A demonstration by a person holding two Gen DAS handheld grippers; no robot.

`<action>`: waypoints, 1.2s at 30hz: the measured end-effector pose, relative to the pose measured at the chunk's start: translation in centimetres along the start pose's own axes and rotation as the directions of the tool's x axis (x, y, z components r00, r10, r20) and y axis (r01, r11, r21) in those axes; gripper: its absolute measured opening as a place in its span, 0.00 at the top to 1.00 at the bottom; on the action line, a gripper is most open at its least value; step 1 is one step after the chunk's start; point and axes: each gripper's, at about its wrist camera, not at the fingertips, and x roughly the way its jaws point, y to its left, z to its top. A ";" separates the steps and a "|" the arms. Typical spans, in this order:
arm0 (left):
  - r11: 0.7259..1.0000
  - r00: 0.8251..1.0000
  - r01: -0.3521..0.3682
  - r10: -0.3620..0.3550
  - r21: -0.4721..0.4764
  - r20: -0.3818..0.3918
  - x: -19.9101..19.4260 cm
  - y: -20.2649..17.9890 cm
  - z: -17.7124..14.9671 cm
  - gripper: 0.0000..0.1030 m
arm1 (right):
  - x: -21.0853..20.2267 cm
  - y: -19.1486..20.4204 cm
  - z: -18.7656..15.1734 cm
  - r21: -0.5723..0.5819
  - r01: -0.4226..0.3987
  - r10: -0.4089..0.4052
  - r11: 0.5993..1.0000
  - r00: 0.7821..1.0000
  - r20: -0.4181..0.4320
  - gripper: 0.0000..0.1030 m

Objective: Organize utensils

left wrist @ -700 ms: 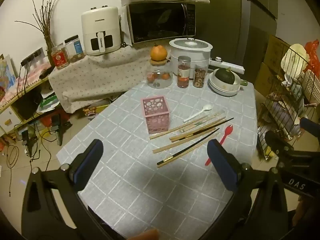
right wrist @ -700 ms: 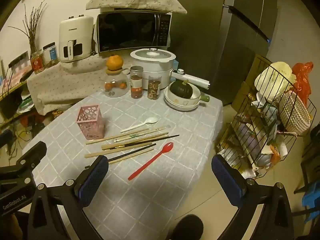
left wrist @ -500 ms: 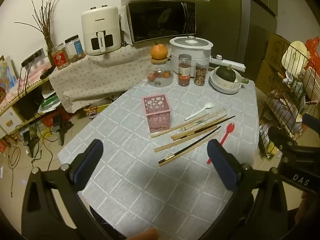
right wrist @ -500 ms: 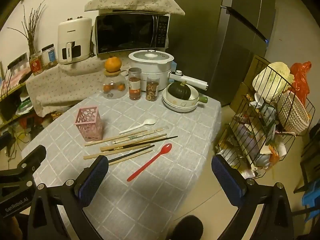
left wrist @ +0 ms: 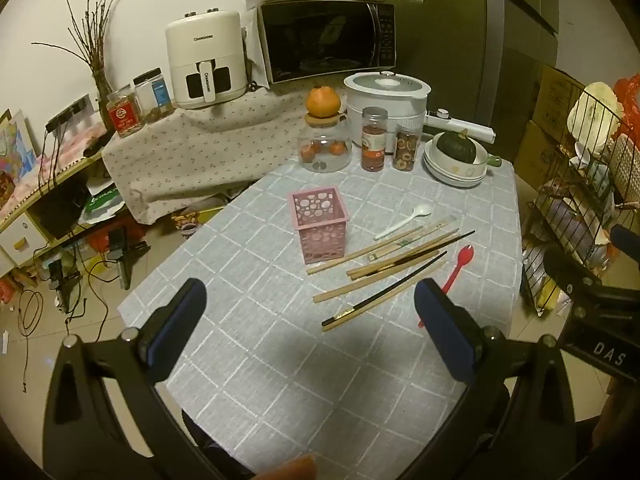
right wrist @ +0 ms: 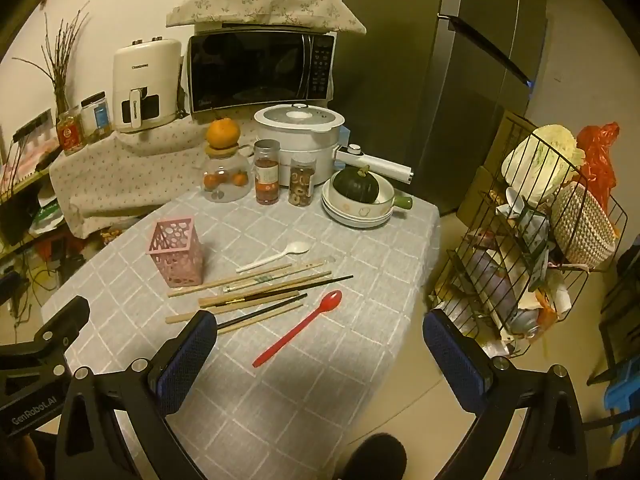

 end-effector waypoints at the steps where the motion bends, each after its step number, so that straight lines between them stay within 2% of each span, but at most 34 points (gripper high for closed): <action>1: 1.000 1.000 -0.001 0.001 0.000 0.000 0.0 0.0 0.0 0.00 | 0.2 -0.2 0.2 0.001 0.000 0.000 1.000 1.000 -0.001 0.00; 6: 1.000 1.000 0.001 -0.001 -0.003 0.003 0.0 0.2 0.1 0.00 | 0.0 -0.4 1.2 0.011 0.006 -0.006 1.000 1.000 0.009 0.00; 11: 1.000 1.000 0.000 0.000 -0.006 0.014 -0.2 0.3 0.4 0.00 | -0.4 0.1 0.7 0.008 0.011 -0.011 1.000 0.999 0.036 0.00; 14: 1.000 1.000 0.005 -0.005 -0.009 0.023 -0.5 0.3 0.5 0.00 | -0.9 0.4 1.2 -0.006 -0.018 0.018 1.000 0.999 0.032 0.00; 20: 1.000 0.998 0.001 0.000 -0.021 0.067 -1.7 0.8 0.8 0.00 | -3.6 0.5 1.5 -0.024 -0.003 0.006 1.000 0.992 0.124 0.00; 36: 1.000 0.994 -0.013 0.015 -0.017 0.111 -2.8 0.8 0.7 0.00 | -4.5 -0.5 1.1 0.017 0.014 -0.017 1.000 0.987 0.160 0.00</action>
